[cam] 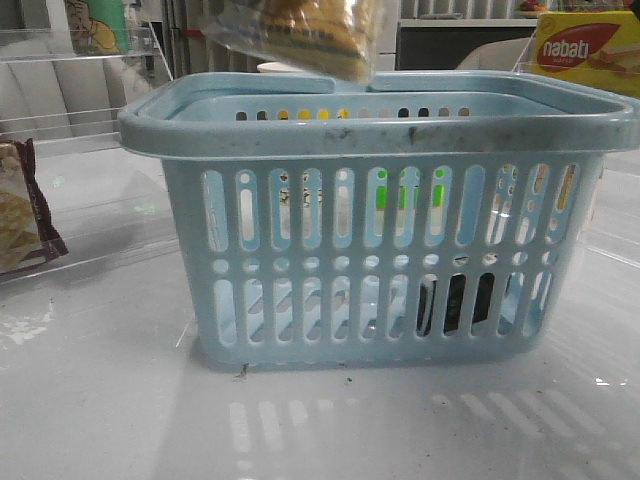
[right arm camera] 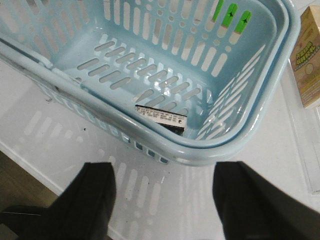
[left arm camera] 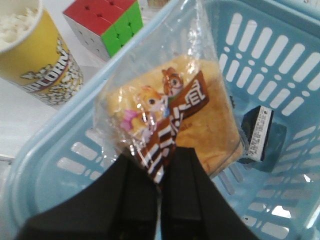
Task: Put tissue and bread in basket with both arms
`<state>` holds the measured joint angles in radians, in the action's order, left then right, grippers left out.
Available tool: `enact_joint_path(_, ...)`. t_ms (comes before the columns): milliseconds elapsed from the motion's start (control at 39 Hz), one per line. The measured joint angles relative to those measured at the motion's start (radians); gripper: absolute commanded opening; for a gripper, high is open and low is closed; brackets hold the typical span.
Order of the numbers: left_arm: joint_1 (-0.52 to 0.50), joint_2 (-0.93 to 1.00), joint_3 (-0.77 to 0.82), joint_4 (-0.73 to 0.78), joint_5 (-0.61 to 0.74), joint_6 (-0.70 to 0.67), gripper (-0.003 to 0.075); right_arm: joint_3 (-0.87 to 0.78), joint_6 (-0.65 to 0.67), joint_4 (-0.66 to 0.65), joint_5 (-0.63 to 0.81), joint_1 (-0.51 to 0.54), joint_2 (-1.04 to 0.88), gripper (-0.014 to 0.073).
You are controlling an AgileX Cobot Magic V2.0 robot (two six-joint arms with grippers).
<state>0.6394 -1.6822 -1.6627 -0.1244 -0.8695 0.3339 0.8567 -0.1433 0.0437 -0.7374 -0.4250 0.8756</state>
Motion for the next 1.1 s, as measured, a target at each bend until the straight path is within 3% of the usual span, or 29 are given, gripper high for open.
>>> enact_joint_path(282, 0.025, -0.121, 0.000, 0.000, -0.004, 0.002, 0.0112, 0.000, 0.000, 0.000, 0.000, 0.000, 0.000, 0.0528)
enact_joint_path(487, 0.025, -0.158, 0.000, 0.000, -0.004, 0.002, 0.0325, 0.000, 0.000, 0.000, 0.000, 0.000, 0.000, 0.0528)
enact_joint_path(590, 0.025, -0.161, 0.000, 0.000, -0.004, 0.002, 0.0396, 0.000, 0.000, 0.000, 0.000, 0.000, 0.000, 0.0528)
enact_joint_path(846, 0.025, -0.145, 0.000, -0.057, -0.027, -0.009, 0.0404, 0.000, 0.000, 0.000, 0.000, 0.000, 0.000, 0.0528)
enact_joint_path(1103, 0.027, 0.020, 0.034, -0.107, -0.067, -0.011, 0.0403, 0.000, 0.000, 0.000, 0.000, 0.000, 0.000, 0.0528)
